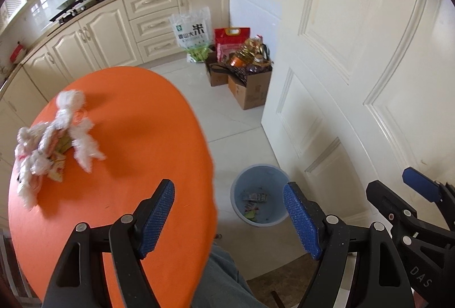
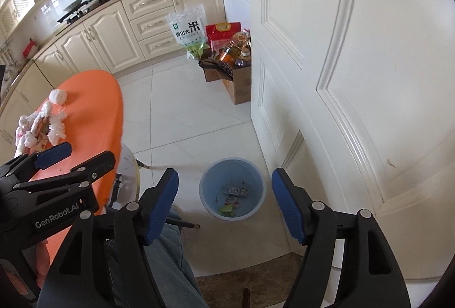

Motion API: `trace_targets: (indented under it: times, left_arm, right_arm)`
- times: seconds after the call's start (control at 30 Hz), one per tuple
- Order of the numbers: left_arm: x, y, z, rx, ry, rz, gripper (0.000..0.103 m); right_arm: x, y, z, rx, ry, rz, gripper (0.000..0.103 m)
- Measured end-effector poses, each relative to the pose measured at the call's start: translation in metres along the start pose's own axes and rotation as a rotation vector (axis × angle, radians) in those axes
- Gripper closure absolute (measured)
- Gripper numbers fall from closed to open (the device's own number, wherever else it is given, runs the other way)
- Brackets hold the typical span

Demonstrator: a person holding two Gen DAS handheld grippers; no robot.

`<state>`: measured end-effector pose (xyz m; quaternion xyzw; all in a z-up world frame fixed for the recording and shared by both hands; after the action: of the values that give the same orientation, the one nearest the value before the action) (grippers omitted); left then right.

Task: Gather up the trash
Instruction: 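Move both open grippers back toward the orange table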

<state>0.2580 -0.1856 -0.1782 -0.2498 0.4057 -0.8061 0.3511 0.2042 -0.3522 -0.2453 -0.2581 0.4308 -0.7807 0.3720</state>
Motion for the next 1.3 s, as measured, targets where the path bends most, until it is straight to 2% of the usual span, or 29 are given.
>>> trace_targets:
  times: [0.1, 0.17, 0.27, 0.5, 0.7, 0.9, 1.1, 1.3]
  left_arm:
    - [-0.022, -0.029, -0.018, 0.037, -0.035, 0.019, 0.027]
    - [-0.041, -0.051, -0.031, 0.069, -0.072, 0.04, 0.018]
    - [-0.072, -0.085, -0.047, 0.133, -0.119, 0.094, 0.012]
    - [-0.151, -0.135, -0.092, 0.198, -0.261, 0.253, 0.011]
    - [-0.205, -0.16, -0.122, 0.204, -0.391, 0.336, 0.01]
    - [-0.25, -0.161, -0.14, 0.173, -0.502, 0.395, 0.01]
    - [-0.294, -0.148, -0.14, 0.136, -0.568, 0.391, 0.01]
    - [-0.339, -0.123, -0.124, 0.094, -0.584, 0.371, 0.01]
  right_arm:
    - [-0.025, -0.018, -0.001, 0.031, -0.036, 0.018, 0.021]
    - [-0.046, -0.031, -0.001, 0.057, -0.064, 0.032, 0.018]
    - [-0.077, -0.043, -0.001, 0.078, -0.101, 0.066, 0.014]
    - [-0.156, -0.054, 0.003, 0.095, -0.21, 0.137, 0.008]
    - [-0.218, -0.05, 0.002, 0.083, -0.31, 0.184, 0.007]
    - [-0.279, -0.032, 0.004, 0.063, -0.414, 0.209, 0.007]
    - [-0.327, 0.006, 0.009, 0.032, -0.497, 0.188, 0.007]
    - [-0.355, 0.048, 0.022, 0.009, -0.528, 0.166, 0.007]
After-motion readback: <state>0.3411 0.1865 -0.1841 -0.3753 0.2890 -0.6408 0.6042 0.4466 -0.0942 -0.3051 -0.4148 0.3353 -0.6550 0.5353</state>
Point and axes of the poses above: each gripper's, at about its wrist camera, not at the fingertips, and y roughly the way its jaws point, x to its right, z to its top, the point moved 7 cm from there along y, roughly the way its jaws point, and after that the axes turned 8 degrees about -z, right-handed, at the moved point
